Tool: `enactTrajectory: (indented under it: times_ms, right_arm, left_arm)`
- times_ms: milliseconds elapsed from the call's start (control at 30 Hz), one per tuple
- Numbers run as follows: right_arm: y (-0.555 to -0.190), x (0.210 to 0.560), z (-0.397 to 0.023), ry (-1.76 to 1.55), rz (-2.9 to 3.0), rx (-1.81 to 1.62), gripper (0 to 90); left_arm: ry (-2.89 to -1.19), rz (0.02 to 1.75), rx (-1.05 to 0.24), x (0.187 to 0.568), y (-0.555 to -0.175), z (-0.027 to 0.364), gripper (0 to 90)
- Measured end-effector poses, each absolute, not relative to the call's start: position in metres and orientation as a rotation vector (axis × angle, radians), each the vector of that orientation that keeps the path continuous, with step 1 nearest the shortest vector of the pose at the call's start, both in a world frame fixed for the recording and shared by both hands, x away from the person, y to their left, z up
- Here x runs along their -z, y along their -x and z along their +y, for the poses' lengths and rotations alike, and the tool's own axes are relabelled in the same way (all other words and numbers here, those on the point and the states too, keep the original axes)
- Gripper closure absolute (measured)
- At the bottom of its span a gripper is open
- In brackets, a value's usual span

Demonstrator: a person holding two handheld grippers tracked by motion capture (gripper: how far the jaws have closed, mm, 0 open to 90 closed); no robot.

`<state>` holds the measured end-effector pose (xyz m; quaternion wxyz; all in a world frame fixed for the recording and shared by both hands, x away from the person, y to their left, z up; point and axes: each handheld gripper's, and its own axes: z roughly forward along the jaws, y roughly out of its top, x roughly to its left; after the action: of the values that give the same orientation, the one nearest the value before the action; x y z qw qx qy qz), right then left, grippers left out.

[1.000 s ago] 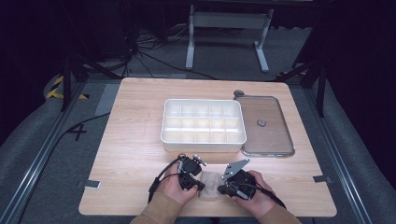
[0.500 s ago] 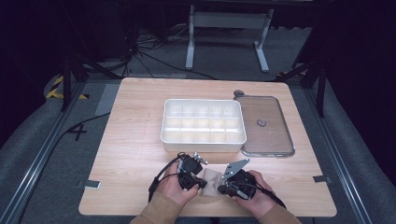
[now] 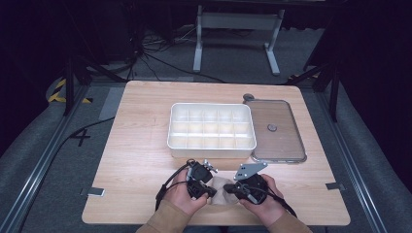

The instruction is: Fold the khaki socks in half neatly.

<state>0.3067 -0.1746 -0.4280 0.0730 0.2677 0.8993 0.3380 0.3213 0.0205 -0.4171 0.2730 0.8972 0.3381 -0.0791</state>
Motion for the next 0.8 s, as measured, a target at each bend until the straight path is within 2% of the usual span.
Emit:
enactTrajectory:
  times_ms: [433, 800]
  right_arm:
    - [-0.305, 0.45, -0.164, -0.823, 2.671, -1.026, 89.7]
    - [-0.305, 0.45, -0.167, -0.812, 2.669, -1.055, 89.5]
  left_arm:
    - [-2.409, 0.883, 0.189, 0.415, -0.32, 0.017, 89.9]
    - [-2.402, 0.878, 0.189, 0.415, -0.321, 0.019, 89.9]
